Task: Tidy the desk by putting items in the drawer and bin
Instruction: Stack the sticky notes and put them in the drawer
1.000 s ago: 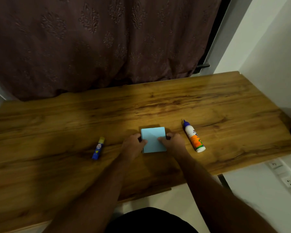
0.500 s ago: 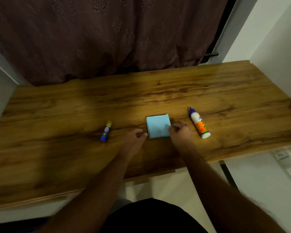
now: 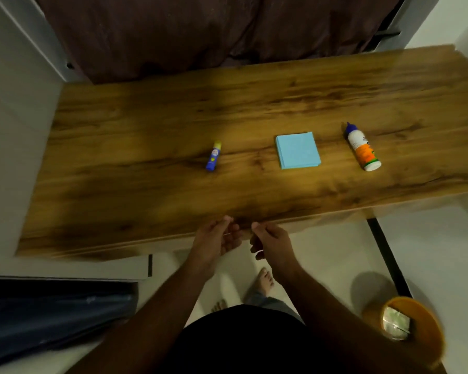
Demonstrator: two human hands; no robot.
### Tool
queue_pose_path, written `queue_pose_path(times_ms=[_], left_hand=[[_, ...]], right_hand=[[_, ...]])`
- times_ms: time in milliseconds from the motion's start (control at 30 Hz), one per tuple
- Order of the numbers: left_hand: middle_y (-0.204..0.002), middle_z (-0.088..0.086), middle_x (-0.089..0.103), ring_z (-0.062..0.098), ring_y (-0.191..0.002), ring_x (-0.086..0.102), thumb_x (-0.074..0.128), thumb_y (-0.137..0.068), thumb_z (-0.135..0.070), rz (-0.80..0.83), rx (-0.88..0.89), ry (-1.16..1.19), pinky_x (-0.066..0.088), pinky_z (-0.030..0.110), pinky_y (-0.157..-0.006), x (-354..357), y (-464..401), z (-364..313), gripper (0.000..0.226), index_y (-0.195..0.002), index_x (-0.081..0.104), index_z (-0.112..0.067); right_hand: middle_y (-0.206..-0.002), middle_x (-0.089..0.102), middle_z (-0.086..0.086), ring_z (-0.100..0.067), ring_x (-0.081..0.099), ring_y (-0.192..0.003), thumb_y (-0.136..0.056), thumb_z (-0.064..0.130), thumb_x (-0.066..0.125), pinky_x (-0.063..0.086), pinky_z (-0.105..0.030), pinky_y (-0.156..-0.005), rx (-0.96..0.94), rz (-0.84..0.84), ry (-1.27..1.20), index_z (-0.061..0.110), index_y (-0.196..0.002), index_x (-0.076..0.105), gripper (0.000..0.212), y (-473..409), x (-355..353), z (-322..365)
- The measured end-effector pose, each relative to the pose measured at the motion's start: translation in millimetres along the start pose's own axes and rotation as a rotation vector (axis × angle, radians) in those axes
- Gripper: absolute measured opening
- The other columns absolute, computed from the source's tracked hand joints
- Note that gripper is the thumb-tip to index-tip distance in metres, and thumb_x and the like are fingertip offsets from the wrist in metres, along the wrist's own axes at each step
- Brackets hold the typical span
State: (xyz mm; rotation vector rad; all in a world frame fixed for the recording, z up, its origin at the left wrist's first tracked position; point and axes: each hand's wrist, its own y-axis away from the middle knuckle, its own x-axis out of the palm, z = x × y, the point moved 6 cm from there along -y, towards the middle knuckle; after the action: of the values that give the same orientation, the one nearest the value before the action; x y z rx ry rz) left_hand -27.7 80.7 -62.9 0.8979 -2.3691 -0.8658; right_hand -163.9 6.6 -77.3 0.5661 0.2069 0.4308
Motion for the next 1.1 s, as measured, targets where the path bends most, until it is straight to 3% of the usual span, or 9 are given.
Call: queue_pose_path(times_ms=[133, 267, 467, 567, 700, 767, 867, 933, 1100], left_hand=[[-0.094, 0.015, 0.068, 0.024, -0.082, 0.069, 0.047, -0.099, -0.034, -0.049, -0.158, 0.244, 0.056, 0.034, -0.07, -58, 6, 46, 0.031, -0.103, 0.061, -0.006], [-0.106, 0.017, 0.065, 0.028, -0.093, 0.066, 0.041, -0.095, -0.055, -0.11, -0.226, 0.461, 0.055, 0.037, -0.075, -104, -1, 86, 0.058, -0.121, 0.053, -0.005], [-0.146, 0.021, 0.041, 0.038, -0.128, 0.047, 0.037, -0.085, -0.076, -0.177, -0.237, 0.645, 0.038, 0.052, -0.107, -139, -31, 103, 0.091, -0.148, 0.028, -0.01], [-0.154, 0.021, 0.028, 0.04, -0.137, 0.035, 0.034, -0.08, -0.082, -0.182, -0.218, 0.768, 0.03, 0.055, -0.112, -144, -48, 101, 0.1, -0.153, 0.018, -0.015], [-0.158, 0.02, 0.019, 0.041, -0.142, 0.026, 0.029, -0.075, -0.088, -0.172, -0.177, 0.839, 0.023, 0.058, -0.114, -147, -67, 100, 0.108, -0.154, 0.009, -0.018], [-0.157, 0.019, 0.023, 0.04, -0.142, 0.028, 0.026, -0.073, -0.09, -0.173, -0.155, 0.858, 0.021, 0.058, -0.114, -147, -77, 100, 0.108, -0.154, 0.014, -0.019], [-0.136, 0.014, 0.051, 0.036, -0.124, 0.05, 0.027, -0.071, -0.092, -0.164, -0.079, 0.927, 0.025, 0.06, -0.112, -141, -92, 97, 0.103, -0.146, 0.036, -0.022], [-0.129, 0.013, 0.053, 0.038, -0.12, 0.05, 0.03, -0.068, -0.093, -0.16, -0.033, 0.955, 0.027, 0.062, -0.11, -138, -98, 96, 0.101, -0.142, 0.04, -0.025], [-0.144, 0.012, 0.046, 0.037, -0.13, 0.045, 0.028, -0.071, -0.092, -0.203, -0.012, 0.879, 0.029, 0.058, -0.111, -137, -95, 104, 0.097, -0.143, 0.042, -0.027]], right_hand=[[-0.083, 0.067, -0.009, -0.023, 0.065, -0.071, -0.099, 0.044, 0.047, 0.047, -0.03, -0.059, 0.337, 0.029, -0.18, 0.005, -0.098, 0.065, 0.043, 13, 28, -65], [-0.1, 0.067, -0.015, -0.028, 0.067, -0.087, -0.099, 0.056, 0.035, 0.05, -0.035, -0.068, 0.49, -0.011, -0.372, 0.005, -0.109, 0.059, 0.057, 9, 43, -102], [-0.119, 0.06, -0.026, -0.039, 0.065, -0.101, -0.092, 0.07, 0.029, 0.053, -0.043, -0.072, 0.553, -0.116, -0.592, 0.002, -0.125, 0.048, 0.078, -22, 61, -114], [-0.129, 0.052, -0.03, -0.044, 0.059, -0.111, -0.089, 0.074, 0.029, 0.051, -0.052, -0.088, 0.569, -0.216, -0.736, 0.003, -0.135, 0.04, 0.086, -35, 65, -113], [-0.148, 0.036, -0.028, -0.046, 0.046, -0.129, -0.083, 0.082, 0.026, 0.037, -0.057, -0.107, 0.556, -0.278, -0.939, 0.012, -0.15, 0.024, 0.097, -54, 69, -115], [-0.148, 0.038, -0.025, -0.044, 0.047, -0.129, -0.078, 0.087, 0.023, 0.034, -0.057, -0.109, 0.528, -0.255, -1.02, 0.014, -0.148, 0.029, 0.101, -63, 72, -115], [-0.149, 0.039, -0.021, -0.041, 0.042, -0.134, -0.073, 0.092, 0.021, 0.029, -0.059, -0.111, 0.488, -0.239, -1.041, 0.019, -0.142, 0.039, 0.102, -72, 75, -112], [-0.15, 0.038, -0.018, -0.04, 0.04, -0.135, -0.071, 0.093, 0.023, 0.03, -0.061, -0.11, 0.461, -0.231, -1.056, 0.023, -0.14, 0.043, 0.1, -76, 76, -111], [-0.152, 0.037, -0.013, -0.037, 0.04, -0.136, -0.067, 0.096, 0.02, 0.033, -0.058, -0.109, 0.439, -0.171, -1.011, 0.026, -0.148, 0.034, 0.108, -73, 73, -115]])
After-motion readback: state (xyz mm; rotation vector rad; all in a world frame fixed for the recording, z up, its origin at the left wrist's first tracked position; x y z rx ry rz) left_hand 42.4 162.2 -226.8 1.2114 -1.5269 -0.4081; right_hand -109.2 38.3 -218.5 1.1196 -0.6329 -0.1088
